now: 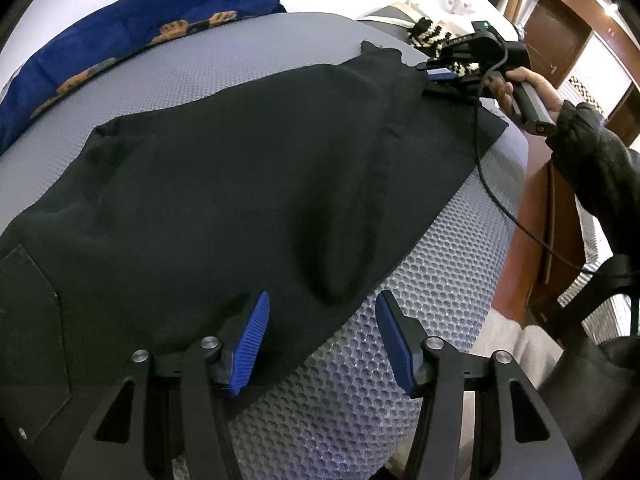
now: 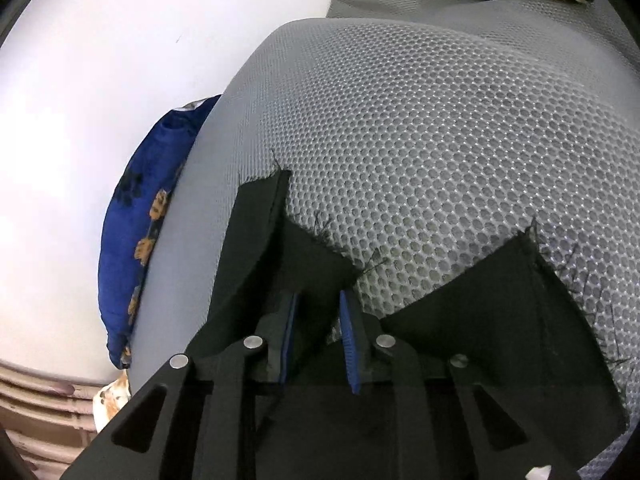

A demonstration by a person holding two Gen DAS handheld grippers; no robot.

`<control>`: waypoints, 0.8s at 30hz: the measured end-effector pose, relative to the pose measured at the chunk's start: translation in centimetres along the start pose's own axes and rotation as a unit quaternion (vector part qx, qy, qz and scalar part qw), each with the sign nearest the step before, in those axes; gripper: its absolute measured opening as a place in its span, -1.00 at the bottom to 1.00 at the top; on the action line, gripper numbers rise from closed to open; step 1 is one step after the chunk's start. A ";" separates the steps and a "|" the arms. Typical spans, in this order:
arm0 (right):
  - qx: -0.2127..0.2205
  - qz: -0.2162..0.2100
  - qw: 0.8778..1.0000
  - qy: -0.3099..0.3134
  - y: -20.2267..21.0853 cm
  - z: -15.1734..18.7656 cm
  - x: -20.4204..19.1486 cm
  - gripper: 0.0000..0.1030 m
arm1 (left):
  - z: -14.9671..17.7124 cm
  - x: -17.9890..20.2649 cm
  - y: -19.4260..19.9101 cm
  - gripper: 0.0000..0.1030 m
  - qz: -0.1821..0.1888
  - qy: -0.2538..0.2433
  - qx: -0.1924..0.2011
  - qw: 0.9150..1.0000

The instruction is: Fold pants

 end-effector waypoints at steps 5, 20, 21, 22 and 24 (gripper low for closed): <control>-0.004 0.000 1.000 -0.005 0.2 0.0 -0.4 -0.79 | 0.3 -0.2 0.4 0.09 0.005 0.008 0.007 1.000; 0.013 -0.059 0.998 0.006 4.3 0.7 -6.4 -0.86 | 1.3 0.0 3.5 0.09 -0.004 -0.003 0.049 0.999; 0.012 -0.066 0.998 0.009 4.7 0.7 -7.2 -0.87 | 0.8 0.6 3.1 0.09 -0.012 -0.018 0.047 0.999; 0.014 -0.070 0.997 0.011 5.1 0.7 -7.8 -0.87 | 0.4 1.0 2.6 0.09 -0.019 -0.033 0.047 0.998; 0.015 -0.088 0.996 0.016 6.1 0.6 -9.7 -0.87 | -0.2 1.7 1.9 0.09 -0.029 -0.054 0.046 0.997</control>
Point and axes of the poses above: each gripper's, at about its wrist camera, not at the fingertips, and y roughly against the way its jaws point, x to its right, z to its underside, the point moved 10 cm from there along -y, roughly the way its jaws point, and after that the axes turned 13 degrees about -y, right-handed, at the moved point
